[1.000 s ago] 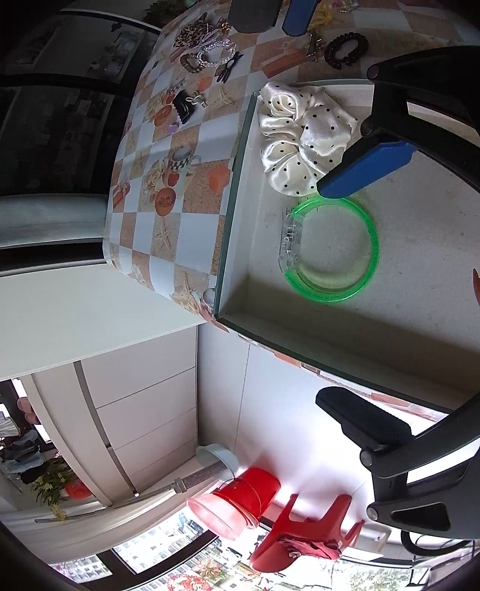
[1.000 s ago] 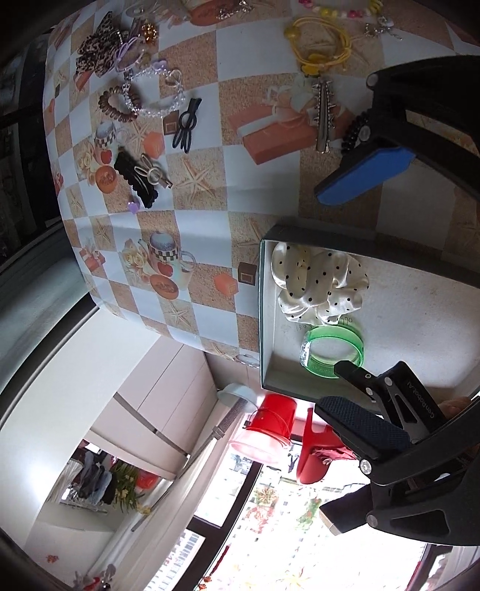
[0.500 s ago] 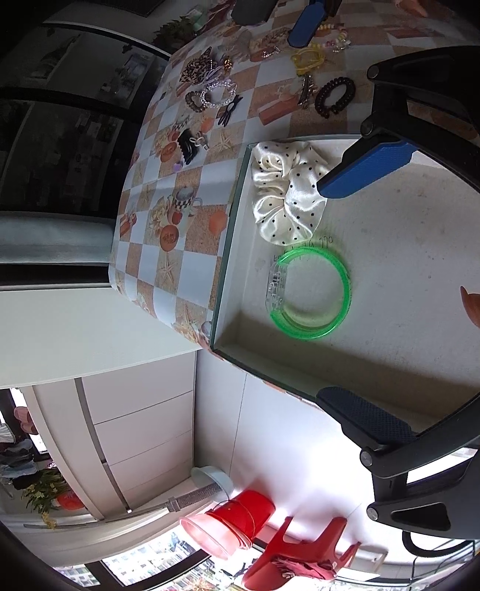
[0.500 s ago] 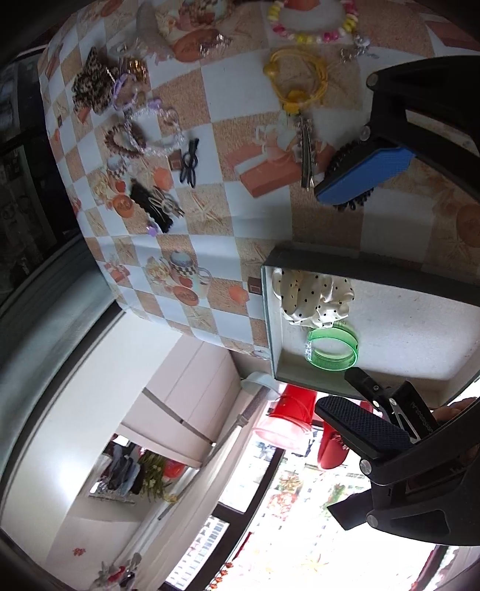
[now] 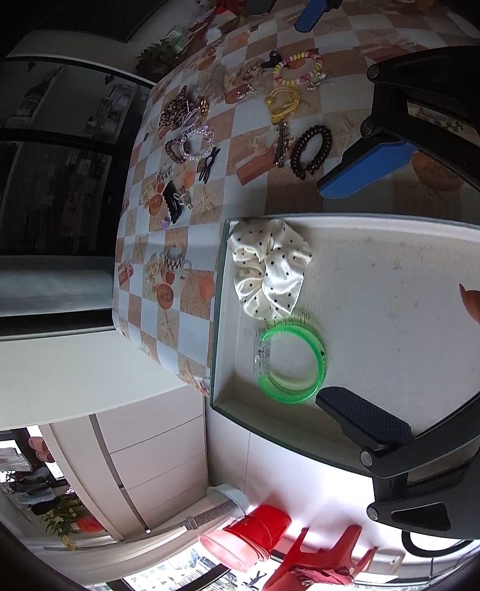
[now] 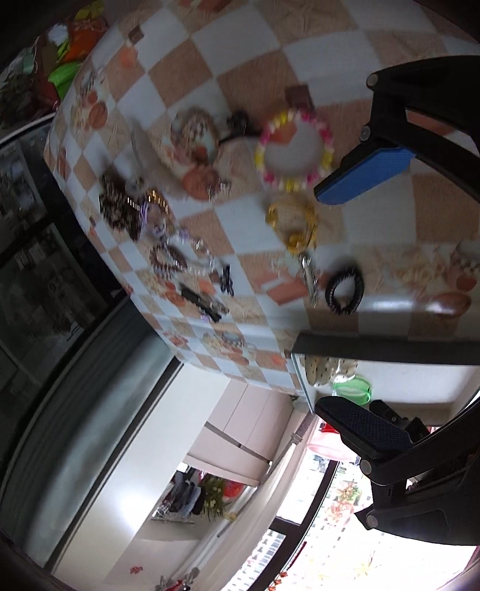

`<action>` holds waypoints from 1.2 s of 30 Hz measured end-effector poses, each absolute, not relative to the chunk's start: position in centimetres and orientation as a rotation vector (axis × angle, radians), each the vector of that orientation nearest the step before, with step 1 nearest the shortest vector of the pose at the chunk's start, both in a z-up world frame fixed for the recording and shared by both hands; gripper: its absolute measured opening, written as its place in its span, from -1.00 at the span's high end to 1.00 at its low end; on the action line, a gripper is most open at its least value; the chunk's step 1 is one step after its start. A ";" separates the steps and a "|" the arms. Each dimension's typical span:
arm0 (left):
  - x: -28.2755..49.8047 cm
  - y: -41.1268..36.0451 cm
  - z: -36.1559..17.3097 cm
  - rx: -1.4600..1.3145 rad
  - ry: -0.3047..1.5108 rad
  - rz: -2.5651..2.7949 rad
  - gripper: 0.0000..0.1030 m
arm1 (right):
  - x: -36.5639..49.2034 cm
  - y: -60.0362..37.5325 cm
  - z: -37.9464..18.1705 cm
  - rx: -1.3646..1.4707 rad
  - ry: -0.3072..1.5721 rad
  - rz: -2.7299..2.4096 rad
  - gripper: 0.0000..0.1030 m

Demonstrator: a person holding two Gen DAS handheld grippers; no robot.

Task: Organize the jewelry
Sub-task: 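Lift both tools out of the tray back over the table, then grasp the silver charm with the left tool while the right tool grasps the beaded bracelet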

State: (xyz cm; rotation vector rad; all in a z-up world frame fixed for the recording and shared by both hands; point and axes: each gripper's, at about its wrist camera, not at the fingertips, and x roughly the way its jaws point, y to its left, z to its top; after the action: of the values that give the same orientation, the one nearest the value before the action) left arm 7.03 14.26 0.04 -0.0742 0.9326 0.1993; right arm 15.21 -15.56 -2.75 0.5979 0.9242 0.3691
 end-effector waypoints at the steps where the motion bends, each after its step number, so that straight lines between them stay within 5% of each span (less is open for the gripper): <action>1: 7.0 13.7 0.1 -0.072 0.933 0.186 -1.00 | 14.9 -16.4 -2.8 0.594 0.926 0.356 -1.00; 33: 12.7 2.4 -2.6 0.049 0.989 -0.050 -0.99 | 15.3 -23.7 -5.6 0.277 1.035 0.064 -1.00; 36: 12.7 2.0 -3.2 0.057 1.002 -0.056 -0.80 | 15.9 -22.7 -6.3 0.239 1.048 0.064 -0.91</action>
State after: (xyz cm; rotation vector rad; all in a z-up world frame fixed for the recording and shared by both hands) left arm 12.66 1.98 -3.20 0.0569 1.0020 -0.0559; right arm 15.90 -22.73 -6.30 0.2394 1.0476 0.0645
